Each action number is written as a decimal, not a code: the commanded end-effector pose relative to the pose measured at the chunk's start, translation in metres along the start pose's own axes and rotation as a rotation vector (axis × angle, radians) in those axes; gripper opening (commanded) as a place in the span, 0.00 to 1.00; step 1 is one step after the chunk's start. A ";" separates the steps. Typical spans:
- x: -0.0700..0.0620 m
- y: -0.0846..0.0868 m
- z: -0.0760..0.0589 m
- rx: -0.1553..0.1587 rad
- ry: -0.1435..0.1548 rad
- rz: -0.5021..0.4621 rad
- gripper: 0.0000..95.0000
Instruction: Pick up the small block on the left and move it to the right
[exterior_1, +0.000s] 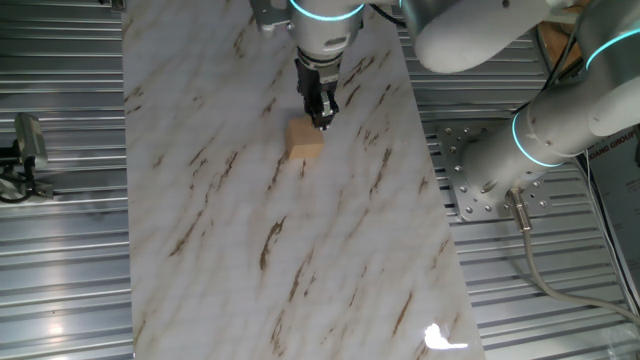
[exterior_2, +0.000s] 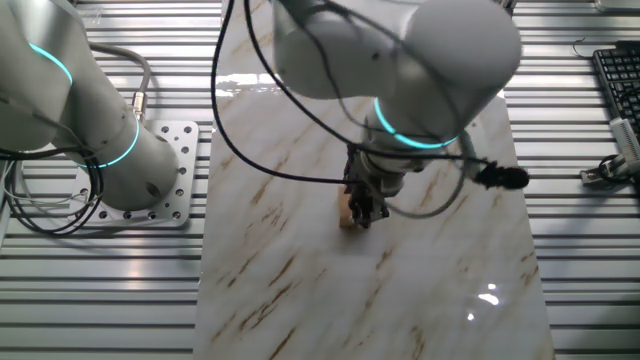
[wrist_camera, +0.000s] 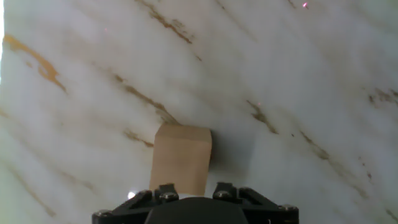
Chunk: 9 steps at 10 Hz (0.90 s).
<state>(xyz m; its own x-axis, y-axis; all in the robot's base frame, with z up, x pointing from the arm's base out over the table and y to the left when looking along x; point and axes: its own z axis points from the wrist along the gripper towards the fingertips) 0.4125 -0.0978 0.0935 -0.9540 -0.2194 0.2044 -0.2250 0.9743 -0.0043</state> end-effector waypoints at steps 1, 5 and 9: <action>-0.001 -0.003 0.000 0.059 0.070 -0.103 0.00; -0.003 -0.005 0.004 0.032 0.106 -0.193 0.00; -0.003 -0.005 0.004 -0.033 0.169 -0.233 0.00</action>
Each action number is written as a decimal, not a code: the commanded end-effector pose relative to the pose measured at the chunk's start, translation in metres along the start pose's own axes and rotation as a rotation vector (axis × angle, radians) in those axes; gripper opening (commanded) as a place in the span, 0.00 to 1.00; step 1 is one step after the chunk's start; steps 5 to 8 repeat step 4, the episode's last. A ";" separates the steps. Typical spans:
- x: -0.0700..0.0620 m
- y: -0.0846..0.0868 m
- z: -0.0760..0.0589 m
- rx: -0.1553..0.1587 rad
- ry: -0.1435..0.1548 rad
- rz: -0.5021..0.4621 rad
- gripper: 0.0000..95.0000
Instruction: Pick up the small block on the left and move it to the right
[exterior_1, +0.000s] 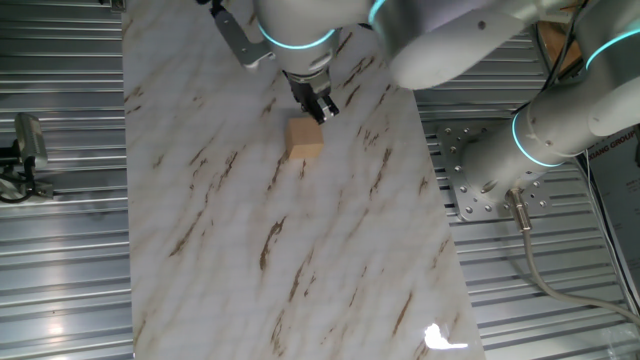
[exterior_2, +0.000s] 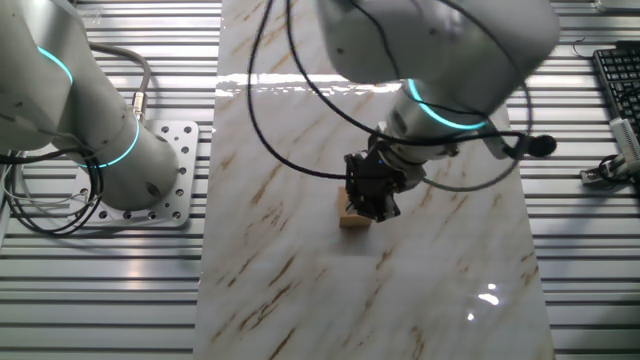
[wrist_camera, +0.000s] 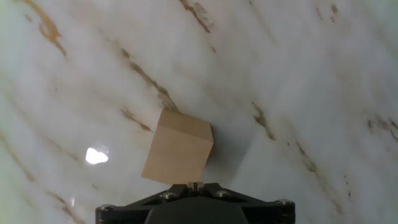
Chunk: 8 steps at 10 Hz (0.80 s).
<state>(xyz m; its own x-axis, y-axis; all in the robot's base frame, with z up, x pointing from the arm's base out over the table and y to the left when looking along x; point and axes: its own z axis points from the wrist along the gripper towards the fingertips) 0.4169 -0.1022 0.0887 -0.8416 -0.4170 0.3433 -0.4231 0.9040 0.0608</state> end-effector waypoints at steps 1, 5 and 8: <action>0.001 0.001 0.000 -0.047 0.014 -0.015 0.00; 0.001 0.001 0.000 -0.063 0.007 -0.021 0.00; 0.001 0.001 0.000 -0.063 0.007 -0.021 0.00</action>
